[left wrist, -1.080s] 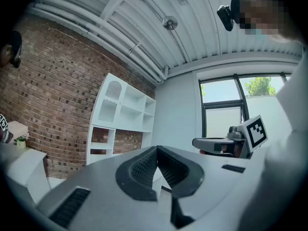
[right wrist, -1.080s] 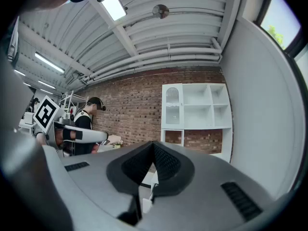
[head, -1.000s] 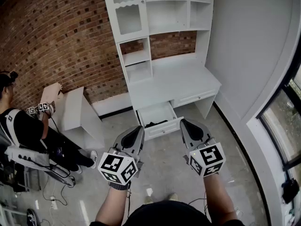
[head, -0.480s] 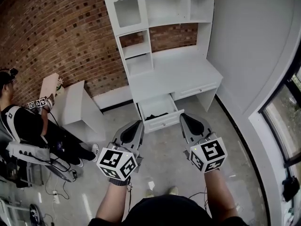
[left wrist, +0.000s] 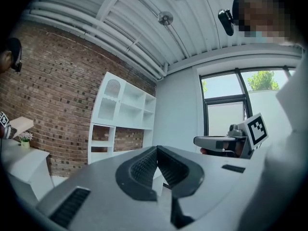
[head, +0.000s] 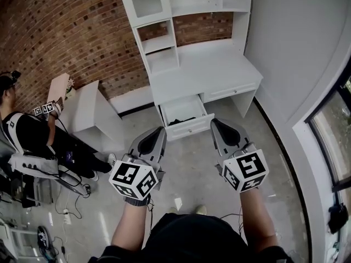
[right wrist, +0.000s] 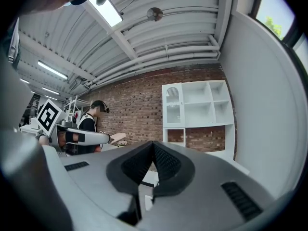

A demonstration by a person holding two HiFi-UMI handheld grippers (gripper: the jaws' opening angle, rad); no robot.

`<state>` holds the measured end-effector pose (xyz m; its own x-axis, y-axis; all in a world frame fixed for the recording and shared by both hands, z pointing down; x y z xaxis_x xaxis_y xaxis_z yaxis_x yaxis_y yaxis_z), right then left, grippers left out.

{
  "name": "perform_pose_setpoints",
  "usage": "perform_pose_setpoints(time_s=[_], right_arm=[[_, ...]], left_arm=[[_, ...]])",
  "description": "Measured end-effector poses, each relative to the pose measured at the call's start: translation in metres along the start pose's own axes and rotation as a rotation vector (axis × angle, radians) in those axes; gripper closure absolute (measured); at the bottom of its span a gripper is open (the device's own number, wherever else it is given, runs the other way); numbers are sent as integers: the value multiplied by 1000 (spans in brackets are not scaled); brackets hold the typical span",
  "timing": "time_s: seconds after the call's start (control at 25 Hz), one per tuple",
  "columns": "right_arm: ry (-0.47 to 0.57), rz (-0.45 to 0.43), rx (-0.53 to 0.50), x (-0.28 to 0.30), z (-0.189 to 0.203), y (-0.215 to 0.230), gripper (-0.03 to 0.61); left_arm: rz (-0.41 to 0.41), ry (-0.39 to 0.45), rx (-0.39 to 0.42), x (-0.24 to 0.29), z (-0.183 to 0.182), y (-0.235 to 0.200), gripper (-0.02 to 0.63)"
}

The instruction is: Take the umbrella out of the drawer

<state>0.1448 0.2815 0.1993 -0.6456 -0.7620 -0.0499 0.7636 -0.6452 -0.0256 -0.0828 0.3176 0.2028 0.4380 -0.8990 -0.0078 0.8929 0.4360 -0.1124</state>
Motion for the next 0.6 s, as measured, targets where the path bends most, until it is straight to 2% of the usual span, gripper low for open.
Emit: perform_pose_setpoints(time_s=[0.28,0.6], right_arm=[[9,3,27,-9,5,26,574],[2,9,43,3,15,36,575]], left_arm=[[-15,-14,2,14,5,17,609],[-6,-27,3,30,13,11,609]])
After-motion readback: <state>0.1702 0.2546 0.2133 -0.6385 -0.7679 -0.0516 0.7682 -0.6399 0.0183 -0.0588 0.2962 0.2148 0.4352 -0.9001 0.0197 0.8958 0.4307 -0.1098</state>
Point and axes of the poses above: the fingertips, and each gripper's own axes: x forward along the fingers, y to its right, z out of its underside, the point moved 8 cm from there along -x, backward along the fingers, and after that the axes turned 2 degrees about y, right-handed, at the moved point
